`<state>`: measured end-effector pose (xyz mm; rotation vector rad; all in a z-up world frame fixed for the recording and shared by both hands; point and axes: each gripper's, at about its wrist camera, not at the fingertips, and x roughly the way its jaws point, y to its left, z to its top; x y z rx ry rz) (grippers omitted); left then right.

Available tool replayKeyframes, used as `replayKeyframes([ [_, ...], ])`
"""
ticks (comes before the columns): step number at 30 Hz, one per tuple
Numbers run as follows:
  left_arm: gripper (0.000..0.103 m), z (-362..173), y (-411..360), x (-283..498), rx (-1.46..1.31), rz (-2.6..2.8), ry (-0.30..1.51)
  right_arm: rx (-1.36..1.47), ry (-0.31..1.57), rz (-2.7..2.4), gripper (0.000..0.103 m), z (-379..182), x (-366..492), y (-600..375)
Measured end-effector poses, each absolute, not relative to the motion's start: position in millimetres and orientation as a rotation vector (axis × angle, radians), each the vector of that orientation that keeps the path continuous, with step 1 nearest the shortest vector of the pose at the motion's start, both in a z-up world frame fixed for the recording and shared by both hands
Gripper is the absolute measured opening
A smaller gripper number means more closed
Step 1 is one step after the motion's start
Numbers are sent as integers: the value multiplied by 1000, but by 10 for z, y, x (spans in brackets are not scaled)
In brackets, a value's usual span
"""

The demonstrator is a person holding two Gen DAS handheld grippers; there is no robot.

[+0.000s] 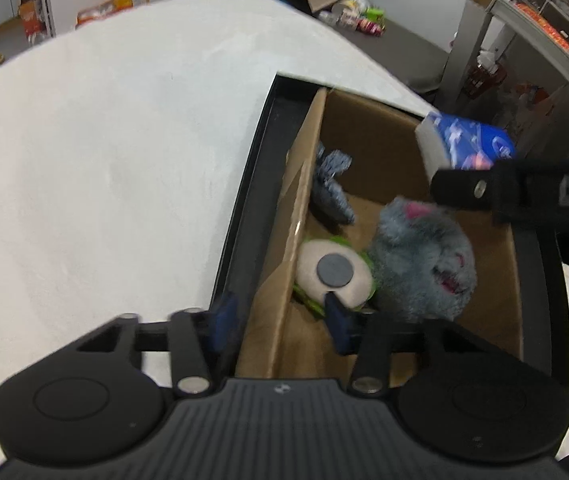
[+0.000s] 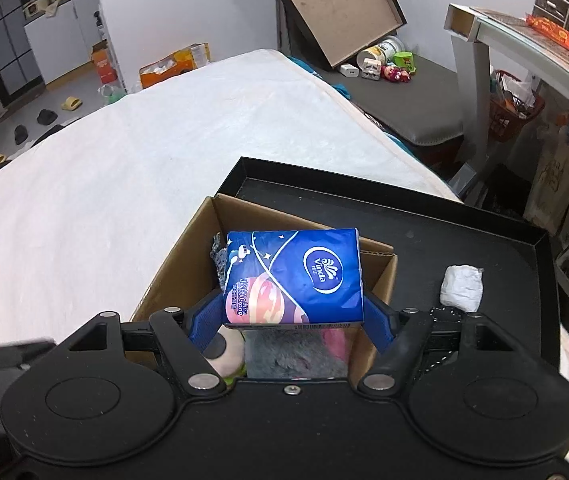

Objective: Organize soft objects
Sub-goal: 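Carry the blue tissue pack with the right gripper and drop it into the box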

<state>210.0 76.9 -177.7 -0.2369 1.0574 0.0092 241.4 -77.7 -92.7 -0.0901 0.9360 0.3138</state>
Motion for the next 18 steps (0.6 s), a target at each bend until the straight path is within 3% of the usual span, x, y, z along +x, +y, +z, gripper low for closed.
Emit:
replayKeyframes([
  [3, 20, -1825, 844, 2120, -281, 20, 1069, -55, 933, 286, 74, -943, 2458, -783],
  [11, 20, -1798, 860, 2091, -283, 14, 1058, -10, 883, 250, 92, -855, 2395, -908],
  [18, 20, -1779, 839, 2089, -269, 18, 1058, 26, 874, 211, 92, -881, 2292, -1206],
])
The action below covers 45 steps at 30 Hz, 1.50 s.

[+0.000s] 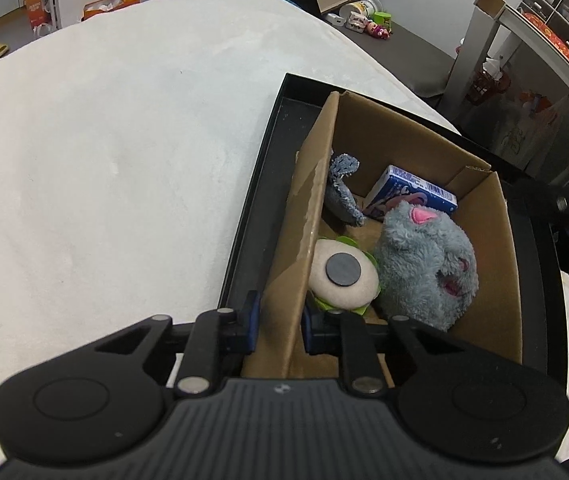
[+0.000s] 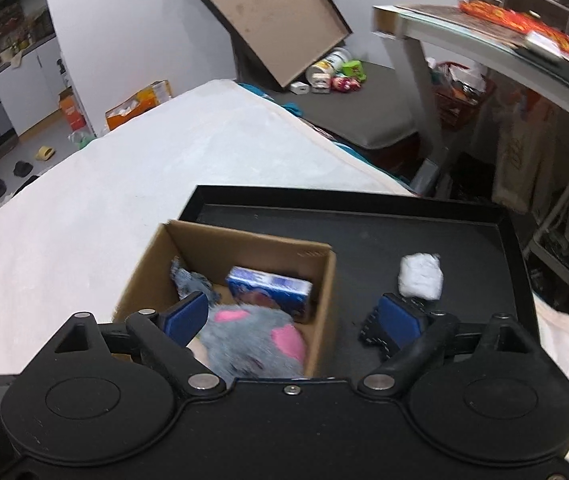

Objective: Organize soft objects
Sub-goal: 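Carry the blue tissue pack with the right gripper and drop it into the box, then move the right gripper to the black stitched plush and grasp it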

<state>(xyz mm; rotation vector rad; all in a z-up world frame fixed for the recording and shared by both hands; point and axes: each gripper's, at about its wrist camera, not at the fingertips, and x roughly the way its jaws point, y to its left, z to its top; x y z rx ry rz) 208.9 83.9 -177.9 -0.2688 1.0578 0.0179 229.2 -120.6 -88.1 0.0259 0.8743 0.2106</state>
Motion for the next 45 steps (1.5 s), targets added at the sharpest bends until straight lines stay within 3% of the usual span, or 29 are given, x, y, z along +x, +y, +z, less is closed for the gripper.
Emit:
replayKeyframes([
  [8, 24, -1727, 750, 2064, -229, 33, 1047, -79, 807, 179, 92, -920, 2138, -1426],
  [13, 24, -1729, 714, 2076, -203, 46, 1051, -74, 790, 175, 98, -944, 2119, -1604],
  [32, 30, -1726, 560, 2130, -139, 89, 1066, -14, 924, 230, 99, -1309, 2353, -2000],
  [42, 56, -1761, 448, 2213, -79, 145, 1081, 31, 956, 256, 99, -1550, 2554, -2134],
  [45, 58, -1784, 406, 2247, -67, 149, 1092, 42, 966, 266, 99, -1613, 2617, -2145],
])
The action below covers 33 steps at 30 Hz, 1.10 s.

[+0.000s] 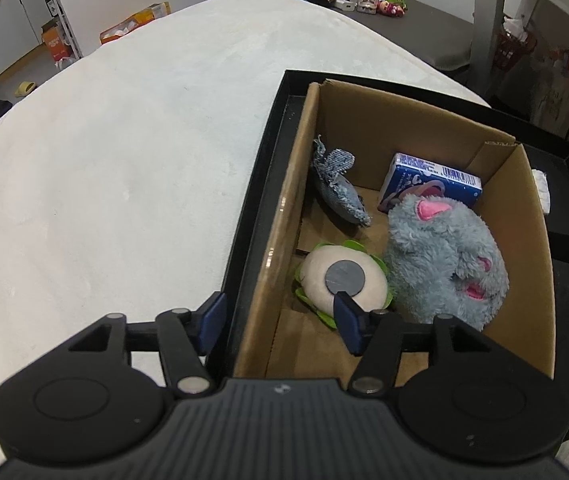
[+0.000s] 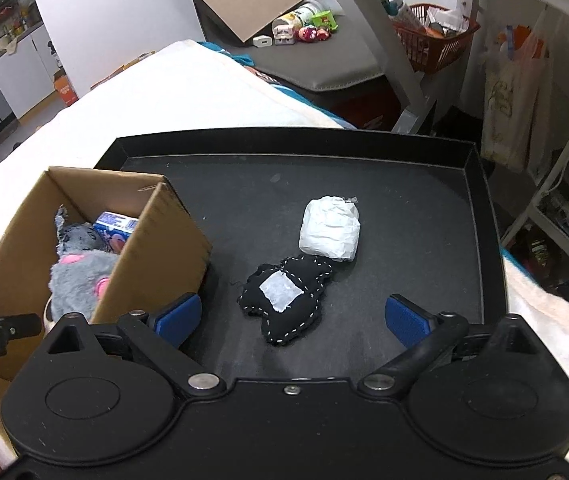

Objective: Organize soft objects
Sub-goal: 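Move the right gripper to the black stitched plush and grasp it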

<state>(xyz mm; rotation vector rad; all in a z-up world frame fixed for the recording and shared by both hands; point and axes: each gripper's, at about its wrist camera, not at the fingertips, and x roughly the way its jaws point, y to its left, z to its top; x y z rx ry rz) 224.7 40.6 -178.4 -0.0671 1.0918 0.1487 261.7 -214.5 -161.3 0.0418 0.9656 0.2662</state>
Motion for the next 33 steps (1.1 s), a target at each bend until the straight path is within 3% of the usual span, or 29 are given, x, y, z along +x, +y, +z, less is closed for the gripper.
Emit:
replayKeyframes([
  [4, 60, -1816, 345, 2287, -48, 154, 1106, 42, 973, 284, 95, -1684, 2675, -2146],
  [8, 68, -1837, 299, 2310, -24, 163, 1113, 44, 985, 301, 93, -1753, 2730, -2146],
  [13, 70, -1864, 277, 2333, -15, 172, 1121, 32, 987, 319, 90, -1817, 2774, -2125],
  [16, 70, -1875, 255, 2340, -4, 173, 1124, 5, 1020, 297, 74, -1903, 2809, -2105],
  [17, 70, -1875, 248, 2343, -2, 174, 1125, -3, 1036, 286, 58, -1940, 2822, -2107],
  [18, 70, -1877, 241, 2347, 0, 174, 1125, 0, 1043, 283, 54, -1960, 2833, -2116],
  [19, 70, -1877, 239, 2346, 1, 174, 1125, 2, 1025, 288, 47, -1952, 2816, -2128],
  [20, 70, -1878, 239, 2345, 1, 174, 1125, 5, 1021, 298, 32, -1947, 2814, -2137],
  [21, 70, -1878, 237, 2348, 1, 174, 1125, 10, 1023, 310, 29, -1944, 2810, -2147],
  [24, 70, -1877, 237, 2348, 0, 174, 1125, 24, 1023, 323, 23, -1932, 2795, -2182],
  [33, 70, -1857, 277, 2319, -9, 173, 1115, 42, 970, 334, 20, -1778, 2713, -2237],
])
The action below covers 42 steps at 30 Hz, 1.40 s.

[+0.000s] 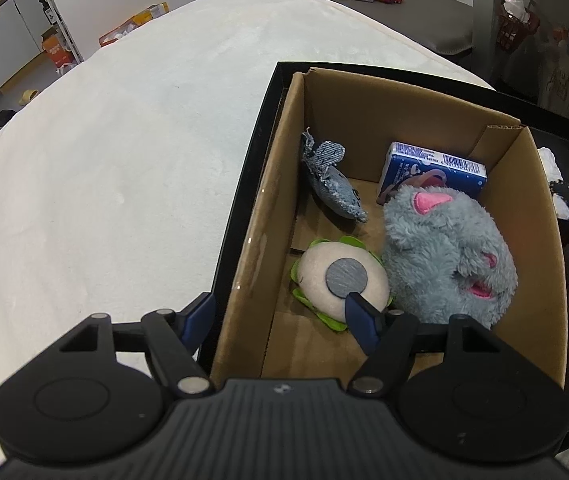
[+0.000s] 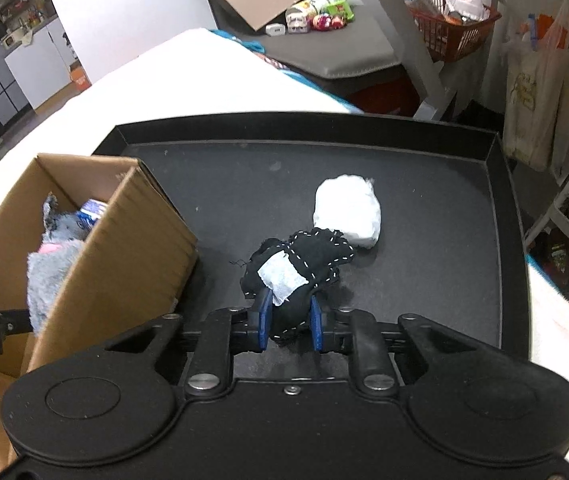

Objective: Organize soft objects
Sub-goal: 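Move the right gripper to the black stitched plush and grasp it, then carry the black stitched plush with the right gripper and release it into the box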

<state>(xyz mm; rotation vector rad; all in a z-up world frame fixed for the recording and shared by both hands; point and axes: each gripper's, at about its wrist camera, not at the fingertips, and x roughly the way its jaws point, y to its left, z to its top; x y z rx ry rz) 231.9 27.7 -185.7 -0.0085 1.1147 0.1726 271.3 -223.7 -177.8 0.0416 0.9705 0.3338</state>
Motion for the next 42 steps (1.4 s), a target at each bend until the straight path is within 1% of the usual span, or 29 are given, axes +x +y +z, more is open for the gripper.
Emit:
replayKeyframes([
  [19, 70, -1740, 321, 2243, -15, 143, 1101, 50, 931, 319, 20, -1350, 2456, -2272],
  [25, 70, -1698, 366, 2178, -15, 134, 1092, 32, 892, 352, 20, -1158, 2333, -2150],
  [42, 70, -1663, 558, 2009, -84, 67, 1097, 4, 860, 380, 23, -823, 2091, -1675],
])
